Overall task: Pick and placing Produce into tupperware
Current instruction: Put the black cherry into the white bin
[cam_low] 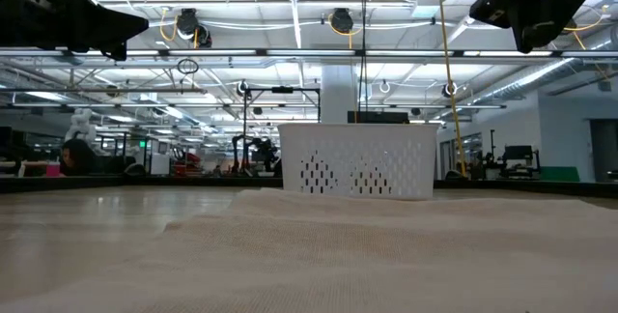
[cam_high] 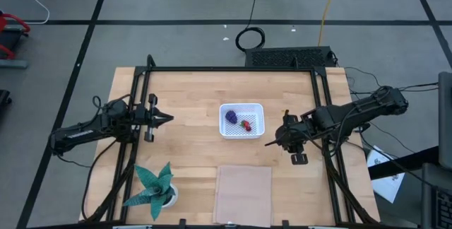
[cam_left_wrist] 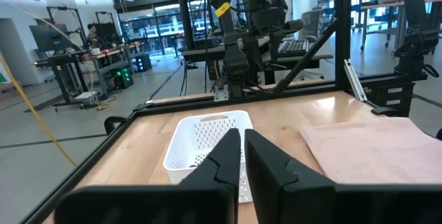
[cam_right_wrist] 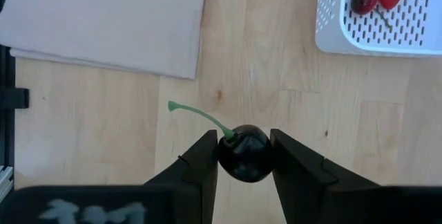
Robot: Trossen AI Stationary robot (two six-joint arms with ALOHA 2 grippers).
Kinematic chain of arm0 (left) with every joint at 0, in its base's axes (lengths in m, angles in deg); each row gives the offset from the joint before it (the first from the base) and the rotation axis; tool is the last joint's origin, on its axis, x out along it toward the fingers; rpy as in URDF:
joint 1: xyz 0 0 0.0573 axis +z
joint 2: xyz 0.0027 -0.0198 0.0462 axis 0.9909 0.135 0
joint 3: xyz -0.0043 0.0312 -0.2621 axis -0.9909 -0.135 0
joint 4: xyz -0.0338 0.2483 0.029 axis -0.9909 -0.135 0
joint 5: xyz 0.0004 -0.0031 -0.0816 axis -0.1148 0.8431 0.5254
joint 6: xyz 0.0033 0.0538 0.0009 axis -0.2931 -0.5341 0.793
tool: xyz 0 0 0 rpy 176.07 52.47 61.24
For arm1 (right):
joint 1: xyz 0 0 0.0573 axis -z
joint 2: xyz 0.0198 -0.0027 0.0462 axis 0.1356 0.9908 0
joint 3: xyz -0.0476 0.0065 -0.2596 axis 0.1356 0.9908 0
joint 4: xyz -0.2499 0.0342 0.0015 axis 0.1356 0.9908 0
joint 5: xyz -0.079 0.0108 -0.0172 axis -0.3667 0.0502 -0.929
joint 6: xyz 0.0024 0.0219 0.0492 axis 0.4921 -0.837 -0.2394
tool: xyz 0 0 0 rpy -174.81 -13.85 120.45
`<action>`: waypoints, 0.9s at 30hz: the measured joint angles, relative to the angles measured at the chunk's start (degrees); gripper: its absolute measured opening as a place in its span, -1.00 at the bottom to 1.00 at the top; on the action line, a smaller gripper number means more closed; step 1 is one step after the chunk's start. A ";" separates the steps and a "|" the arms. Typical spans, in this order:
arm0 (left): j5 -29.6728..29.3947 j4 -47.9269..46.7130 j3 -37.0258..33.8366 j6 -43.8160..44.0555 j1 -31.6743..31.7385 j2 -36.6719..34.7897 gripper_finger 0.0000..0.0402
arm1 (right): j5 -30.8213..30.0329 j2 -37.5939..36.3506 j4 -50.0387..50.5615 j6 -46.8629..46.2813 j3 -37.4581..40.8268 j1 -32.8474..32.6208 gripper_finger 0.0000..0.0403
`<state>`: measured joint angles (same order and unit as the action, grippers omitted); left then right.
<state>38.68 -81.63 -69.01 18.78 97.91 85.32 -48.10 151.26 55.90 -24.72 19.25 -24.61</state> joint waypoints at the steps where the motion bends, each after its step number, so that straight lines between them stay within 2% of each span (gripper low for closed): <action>1: 0.01 -0.01 0.00 0.00 0.00 0.00 -0.89 | 0.00 0.00 0.00 -0.01 0.00 0.00 -0.48; 10: 0.00 -0.02 0.00 0.02 0.02 0.00 -0.99 | 0.02 1.11 0.04 0.12 0.00 0.02 -0.48; 19: 0.01 -0.02 0.00 0.02 -0.01 0.02 -0.87 | 0.15 2.26 0.17 0.17 0.00 0.02 -0.48; 27: 0.01 -0.02 0.00 0.02 0.00 0.02 -0.88 | 0.20 2.27 0.17 0.17 0.00 0.02 -0.47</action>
<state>38.68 -81.65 -69.01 18.81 97.91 85.34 -47.91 153.54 56.08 -24.55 19.25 -24.59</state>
